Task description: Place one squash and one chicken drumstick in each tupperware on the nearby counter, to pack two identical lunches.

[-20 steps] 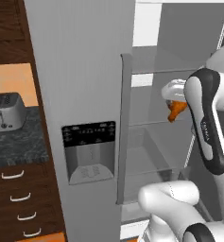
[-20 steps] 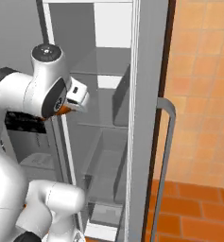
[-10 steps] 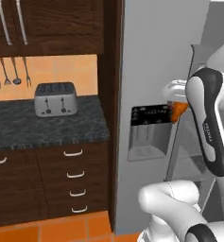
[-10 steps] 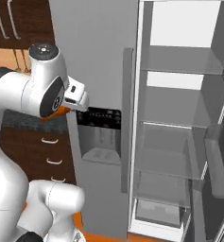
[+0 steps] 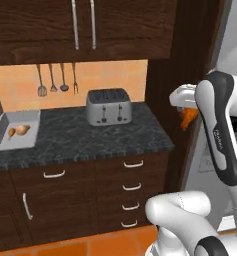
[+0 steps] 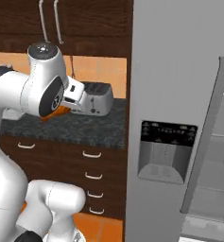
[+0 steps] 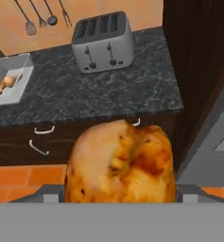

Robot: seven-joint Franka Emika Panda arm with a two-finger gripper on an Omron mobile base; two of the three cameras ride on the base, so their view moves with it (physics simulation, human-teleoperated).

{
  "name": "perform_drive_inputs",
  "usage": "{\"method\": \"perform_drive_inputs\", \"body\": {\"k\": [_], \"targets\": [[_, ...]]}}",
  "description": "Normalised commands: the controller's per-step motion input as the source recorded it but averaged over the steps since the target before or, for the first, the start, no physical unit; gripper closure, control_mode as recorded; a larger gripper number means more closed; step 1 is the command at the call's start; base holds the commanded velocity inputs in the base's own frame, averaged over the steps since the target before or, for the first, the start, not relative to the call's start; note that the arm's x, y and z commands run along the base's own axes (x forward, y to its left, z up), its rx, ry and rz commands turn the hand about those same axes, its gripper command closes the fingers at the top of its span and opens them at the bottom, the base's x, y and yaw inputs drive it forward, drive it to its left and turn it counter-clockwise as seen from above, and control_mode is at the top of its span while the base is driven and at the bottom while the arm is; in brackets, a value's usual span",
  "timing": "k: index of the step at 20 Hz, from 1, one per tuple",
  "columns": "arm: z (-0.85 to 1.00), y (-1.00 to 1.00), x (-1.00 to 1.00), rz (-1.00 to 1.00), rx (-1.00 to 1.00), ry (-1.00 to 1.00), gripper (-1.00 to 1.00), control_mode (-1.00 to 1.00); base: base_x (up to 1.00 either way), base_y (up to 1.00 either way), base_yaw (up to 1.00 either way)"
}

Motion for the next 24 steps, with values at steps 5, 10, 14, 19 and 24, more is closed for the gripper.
{"method": "perform_drive_inputs", "body": {"k": [5,10,14,19,24], "targets": [[0.00,0.00,0.00,0.00,0.00,0.00,1.00,1.00,0.32,1.00,-0.04],[0.00,0.00,0.00,0.00,0.00,0.00,1.00,1.00,0.38,1.00,-0.07],[0.00,0.00,0.00,0.00,0.00,0.00,1.00,1.00,0.43,1.00,-0.08],[0.00,0.00,0.00,0.00,0.00,0.00,1.00,1.00,0.42,1.00,-0.08],[0.00,0.00,0.00,0.00,0.00,0.00,1.00,1.00,0.42,1.00,-0.09]]}}
